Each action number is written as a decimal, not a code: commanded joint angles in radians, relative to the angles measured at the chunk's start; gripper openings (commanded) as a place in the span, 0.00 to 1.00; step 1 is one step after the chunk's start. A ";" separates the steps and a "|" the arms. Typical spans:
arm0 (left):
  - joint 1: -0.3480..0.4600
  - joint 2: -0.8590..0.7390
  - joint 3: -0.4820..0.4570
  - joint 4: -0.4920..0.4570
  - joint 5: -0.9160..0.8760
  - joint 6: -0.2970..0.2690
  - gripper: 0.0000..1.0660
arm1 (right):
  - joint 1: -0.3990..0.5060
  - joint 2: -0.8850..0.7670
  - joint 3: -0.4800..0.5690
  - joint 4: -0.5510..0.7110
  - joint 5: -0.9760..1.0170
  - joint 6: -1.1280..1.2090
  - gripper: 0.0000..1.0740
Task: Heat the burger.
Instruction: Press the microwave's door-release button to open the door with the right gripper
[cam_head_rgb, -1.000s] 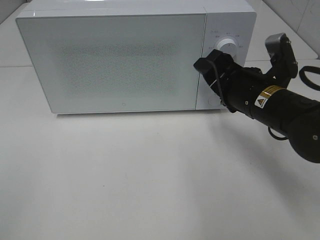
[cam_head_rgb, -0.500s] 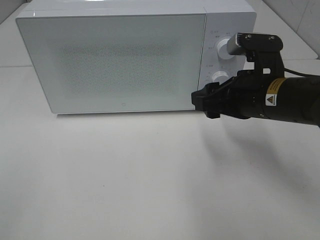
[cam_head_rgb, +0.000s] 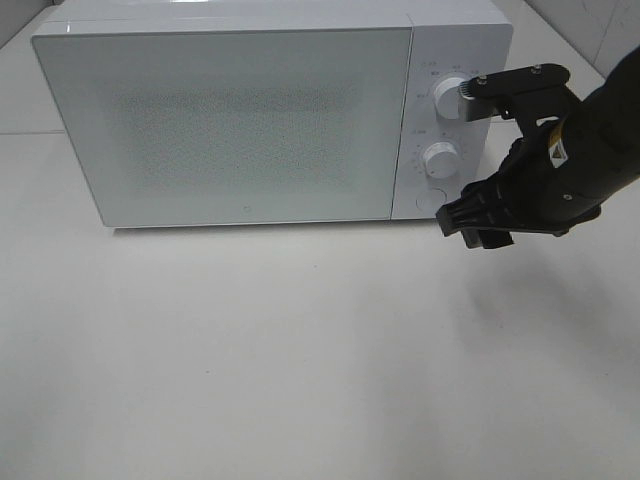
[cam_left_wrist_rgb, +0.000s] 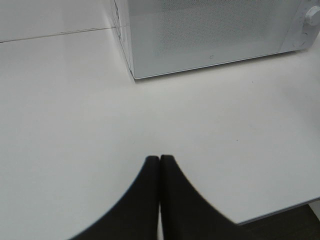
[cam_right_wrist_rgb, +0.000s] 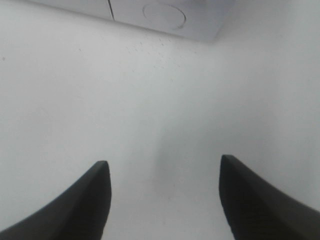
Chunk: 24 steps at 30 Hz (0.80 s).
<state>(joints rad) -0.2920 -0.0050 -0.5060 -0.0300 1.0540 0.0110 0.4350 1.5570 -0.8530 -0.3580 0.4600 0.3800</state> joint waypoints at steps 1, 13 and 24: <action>0.004 -0.018 0.002 0.004 -0.013 0.000 0.00 | -0.010 -0.011 -0.037 0.050 0.113 -0.063 0.55; 0.004 -0.018 0.002 0.004 -0.013 -0.001 0.00 | -0.291 -0.058 -0.087 0.371 0.311 -0.219 0.56; 0.004 -0.018 0.002 0.004 -0.013 -0.001 0.00 | -0.331 -0.326 -0.054 0.373 0.470 -0.217 0.56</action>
<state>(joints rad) -0.2920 -0.0050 -0.5060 -0.0300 1.0540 0.0110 0.1090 1.2760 -0.9210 0.0070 0.9010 0.1760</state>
